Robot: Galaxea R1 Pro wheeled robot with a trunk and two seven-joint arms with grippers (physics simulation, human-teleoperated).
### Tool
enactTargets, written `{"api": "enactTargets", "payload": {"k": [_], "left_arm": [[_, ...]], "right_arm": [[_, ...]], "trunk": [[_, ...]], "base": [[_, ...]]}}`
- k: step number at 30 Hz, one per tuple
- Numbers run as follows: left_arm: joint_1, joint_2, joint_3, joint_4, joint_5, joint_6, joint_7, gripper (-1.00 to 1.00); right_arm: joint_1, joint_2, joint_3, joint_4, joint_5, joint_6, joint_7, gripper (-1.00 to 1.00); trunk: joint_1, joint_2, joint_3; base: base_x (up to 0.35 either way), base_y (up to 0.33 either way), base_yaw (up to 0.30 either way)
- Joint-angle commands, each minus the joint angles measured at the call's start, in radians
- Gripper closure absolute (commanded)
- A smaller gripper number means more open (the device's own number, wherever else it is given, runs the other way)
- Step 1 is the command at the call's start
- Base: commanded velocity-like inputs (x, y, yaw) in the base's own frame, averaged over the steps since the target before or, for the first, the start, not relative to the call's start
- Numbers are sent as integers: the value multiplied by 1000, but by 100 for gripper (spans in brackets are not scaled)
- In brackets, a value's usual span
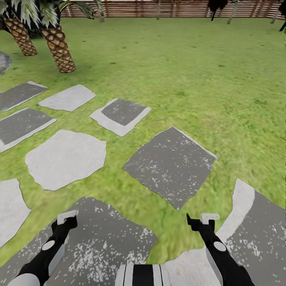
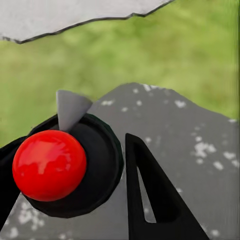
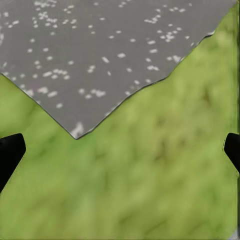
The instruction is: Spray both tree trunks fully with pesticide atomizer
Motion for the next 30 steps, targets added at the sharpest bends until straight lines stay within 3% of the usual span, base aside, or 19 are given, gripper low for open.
{"api": "enactTargets", "payload": {"k": [1, 5, 13, 18, 23, 26, 30], "left_arm": [[0, 2, -3, 0, 6, -2, 2, 100], [9, 3, -6, 11, -1, -1, 1, 100], [41, 2, -5, 20, -89, 9, 4, 100], [70, -2, -2, 50, -96, 9, 5, 100], [76, -3, 0, 132, -94, 3, 4, 100], [77, -3, 0, 155, -94, 3, 3, 100], [77, -2, 1, 184, -92, 3, 3, 100]], "right_arm": [[0, -1, -2, 1, 4, -3, 2, -100], [0, -3, -2, 8, 6, -3, 2, -100], [1, -2, -2, 60, 7, -65, 1, -100], [3, -6, -3, 132, 7, -89, 0, -100], [15, -14, -4, 207, 10, -125, -2, -100], [27, -54, -4, 217, 7, -129, -20, -100], [28, -57, -5, 236, 2, -131, -24, -100]], "trunk": [[-1, 0, 5], [-2, 1, 26], [-6, 3, 69], [-8, 4, 96], [-10, 5, 123], [-12, 6, 139], [-14, 7, 160]], "base": [[0, 0, -86], [0, 0, -115], [0, 0, -121], [0, 0, -122], [0, 0, -122], [0, 0, -122], [0, 0, -122]]}}
